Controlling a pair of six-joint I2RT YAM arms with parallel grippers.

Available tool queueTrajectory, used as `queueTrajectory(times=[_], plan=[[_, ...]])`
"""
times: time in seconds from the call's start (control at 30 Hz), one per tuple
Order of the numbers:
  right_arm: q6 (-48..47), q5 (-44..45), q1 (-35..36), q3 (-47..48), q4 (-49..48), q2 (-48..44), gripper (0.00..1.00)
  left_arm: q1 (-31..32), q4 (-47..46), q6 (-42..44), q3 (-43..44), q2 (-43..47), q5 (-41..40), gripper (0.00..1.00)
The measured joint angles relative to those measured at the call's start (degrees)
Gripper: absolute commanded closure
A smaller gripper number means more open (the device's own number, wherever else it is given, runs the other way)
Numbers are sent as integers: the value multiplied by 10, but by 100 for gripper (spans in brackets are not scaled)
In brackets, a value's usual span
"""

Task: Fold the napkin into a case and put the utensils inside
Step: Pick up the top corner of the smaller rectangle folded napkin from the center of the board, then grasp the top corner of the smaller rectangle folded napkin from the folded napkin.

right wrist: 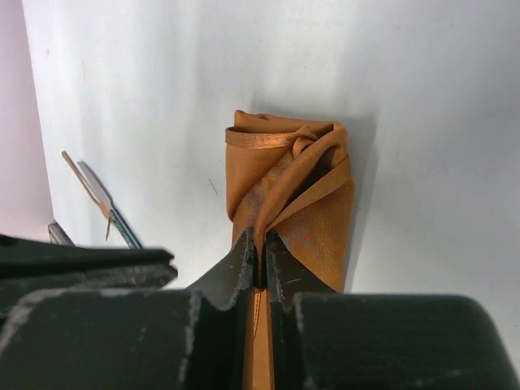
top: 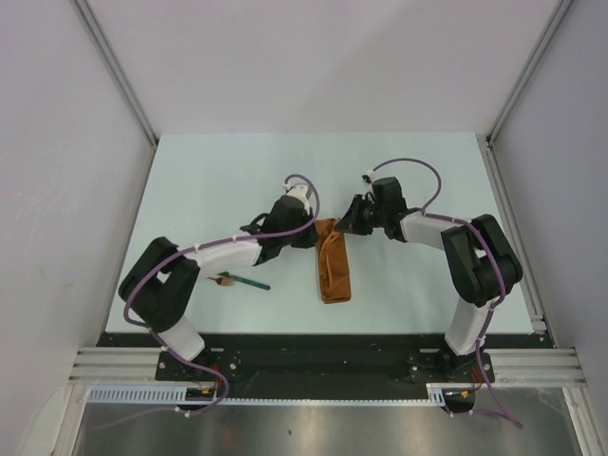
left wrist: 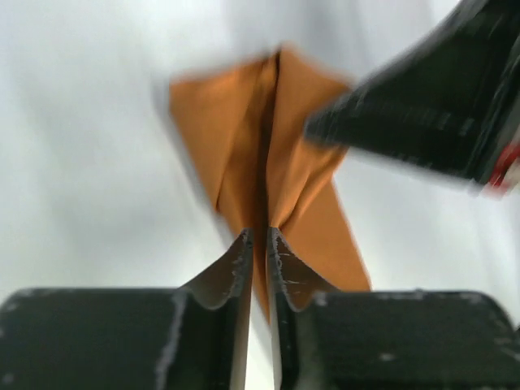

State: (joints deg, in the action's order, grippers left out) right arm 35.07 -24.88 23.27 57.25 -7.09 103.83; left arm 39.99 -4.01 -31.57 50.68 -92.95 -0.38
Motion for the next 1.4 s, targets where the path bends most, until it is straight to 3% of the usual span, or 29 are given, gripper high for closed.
queueTrajectory(times=[0.27, 0.5, 0.83, 1.4], plan=[[2, -19, -3, 12, 10, 3, 98, 0, 11, 68, 128, -112, -16, 85], [3, -31, -8, 13, 14, 11, 92, 0, 37, 94, 140, -137, -40, 76], [6, -38, -12, 13, 15, 12, 71, 0, 38, 106, 158, -156, -39, 64], [9, -46, -14, 13, 15, 12, 68, 0, 76, 106, 189, -181, -50, 54]])
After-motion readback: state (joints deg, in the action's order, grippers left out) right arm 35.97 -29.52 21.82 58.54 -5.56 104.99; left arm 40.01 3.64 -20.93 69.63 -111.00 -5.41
